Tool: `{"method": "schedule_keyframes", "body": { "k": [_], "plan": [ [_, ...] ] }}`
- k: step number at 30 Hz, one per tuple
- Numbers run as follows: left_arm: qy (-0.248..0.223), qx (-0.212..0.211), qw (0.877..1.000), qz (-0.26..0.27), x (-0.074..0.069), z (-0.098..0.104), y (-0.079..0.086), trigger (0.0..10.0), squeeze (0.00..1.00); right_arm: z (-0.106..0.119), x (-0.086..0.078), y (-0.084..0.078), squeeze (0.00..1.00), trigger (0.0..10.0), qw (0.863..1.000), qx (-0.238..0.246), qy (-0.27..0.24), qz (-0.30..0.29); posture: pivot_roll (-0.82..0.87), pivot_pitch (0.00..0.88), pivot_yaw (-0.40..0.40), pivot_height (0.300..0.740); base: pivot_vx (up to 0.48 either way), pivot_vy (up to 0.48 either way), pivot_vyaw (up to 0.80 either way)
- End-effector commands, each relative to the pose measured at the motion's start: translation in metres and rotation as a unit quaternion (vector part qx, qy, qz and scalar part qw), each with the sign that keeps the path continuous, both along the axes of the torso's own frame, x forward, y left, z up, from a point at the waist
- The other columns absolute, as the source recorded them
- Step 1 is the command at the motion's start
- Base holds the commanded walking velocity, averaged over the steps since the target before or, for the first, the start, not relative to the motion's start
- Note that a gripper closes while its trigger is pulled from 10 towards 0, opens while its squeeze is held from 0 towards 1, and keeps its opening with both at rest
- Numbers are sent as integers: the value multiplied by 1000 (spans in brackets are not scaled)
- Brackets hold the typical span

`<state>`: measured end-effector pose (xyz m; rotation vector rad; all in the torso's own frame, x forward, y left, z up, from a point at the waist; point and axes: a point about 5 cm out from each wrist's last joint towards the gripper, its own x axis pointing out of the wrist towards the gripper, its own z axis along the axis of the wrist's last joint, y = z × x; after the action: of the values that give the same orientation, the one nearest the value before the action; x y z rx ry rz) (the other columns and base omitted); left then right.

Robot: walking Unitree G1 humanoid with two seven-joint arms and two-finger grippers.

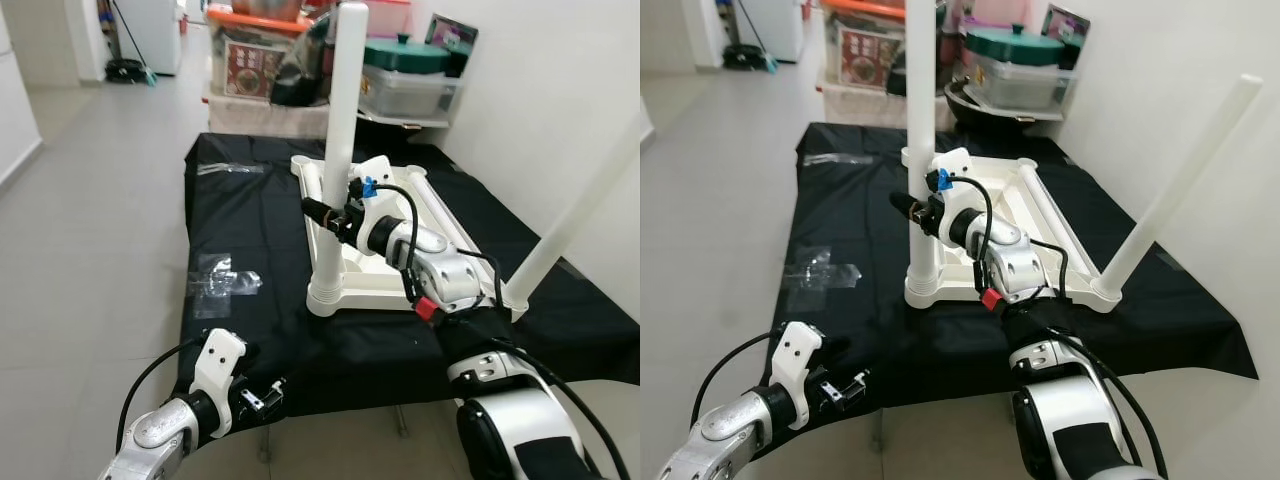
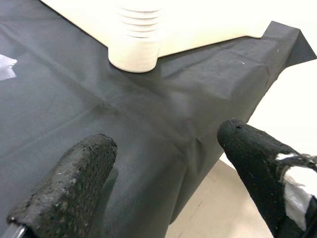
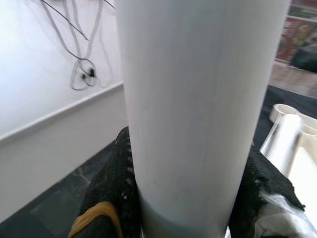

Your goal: Building children table

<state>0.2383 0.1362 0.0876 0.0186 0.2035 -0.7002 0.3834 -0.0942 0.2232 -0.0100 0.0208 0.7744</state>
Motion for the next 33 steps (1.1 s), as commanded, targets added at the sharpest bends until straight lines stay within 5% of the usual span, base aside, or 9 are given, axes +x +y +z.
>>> {"method": "schedule_keyframes", "body": {
  "k": [1, 14, 21, 33],
  "plan": [
    [3, -5, 1000, -4, -2, -1, -4, 10000, 0, -36, -4, 2, 0, 0, 997, -1, 80, 18, 47, 0, -168, 740, 0, 0, 0],
    [4, 0, 1000, -3, -4, -1, -1, 10000, 0, -30, -7, -8, 0, 0, 992, 52, 43, 106, 62, 0, -168, 740, 0, 0, 0],
    [4, 1, 1000, -3, -4, -1, 0, 10000, 0, -31, -7, -10, 0, 0, 992, 67, 26, 101, 64, 0, -165, 740, 0, 0, 0],
    [4, 2, 1000, -3, -4, 0, 0, 10000, 0, -43, -9, -14, 0, 0, 987, 28, 55, 145, 66, 0, -167, 740, 0, 0, 0]
  ]
}}
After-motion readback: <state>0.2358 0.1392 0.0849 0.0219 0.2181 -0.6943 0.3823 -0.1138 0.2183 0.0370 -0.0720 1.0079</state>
